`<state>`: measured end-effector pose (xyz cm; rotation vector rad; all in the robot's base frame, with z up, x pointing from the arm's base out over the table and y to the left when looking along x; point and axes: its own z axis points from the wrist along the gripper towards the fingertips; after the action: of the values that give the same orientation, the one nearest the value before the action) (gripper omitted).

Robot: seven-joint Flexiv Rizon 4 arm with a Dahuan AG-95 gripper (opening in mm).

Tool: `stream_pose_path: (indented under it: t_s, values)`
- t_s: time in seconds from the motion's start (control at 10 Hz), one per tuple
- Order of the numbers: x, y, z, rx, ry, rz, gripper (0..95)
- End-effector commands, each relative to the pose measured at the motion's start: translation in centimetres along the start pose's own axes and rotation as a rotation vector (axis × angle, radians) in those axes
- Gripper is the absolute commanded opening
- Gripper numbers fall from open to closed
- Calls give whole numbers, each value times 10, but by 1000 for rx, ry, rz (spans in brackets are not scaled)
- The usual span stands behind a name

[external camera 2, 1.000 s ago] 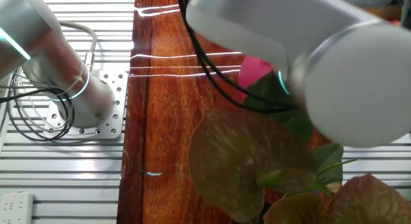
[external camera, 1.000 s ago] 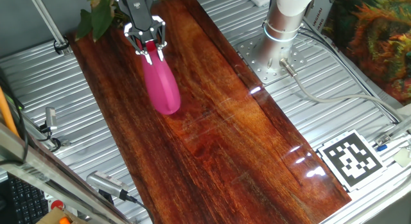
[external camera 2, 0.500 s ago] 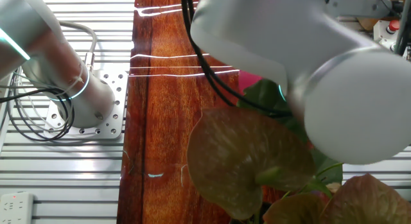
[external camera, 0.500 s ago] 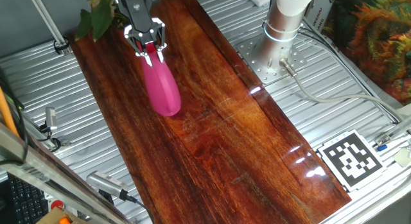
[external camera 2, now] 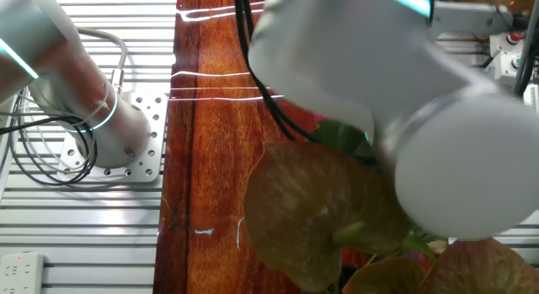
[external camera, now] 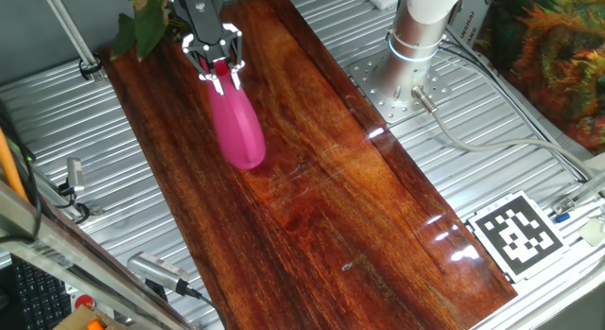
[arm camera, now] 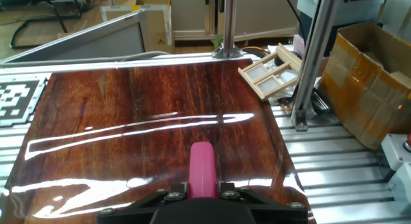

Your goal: Water the plant

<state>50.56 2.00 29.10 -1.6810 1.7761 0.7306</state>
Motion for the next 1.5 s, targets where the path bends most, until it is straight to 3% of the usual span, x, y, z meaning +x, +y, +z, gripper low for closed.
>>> stream_pose_path:
  t_s: [0.1, 0.2, 0.8, 1.0, 1.5]
  values:
    - [-1, 0, 1, 3, -3, -7, 0]
    - [0, 0, 2, 4, -4, -13, 0]
    - [3, 0, 5, 5, -77, -13, 0]
    - [3, 0, 5, 7, -84, -21, 0]
    - [4, -1, 6, 5, -150, -30, 0]
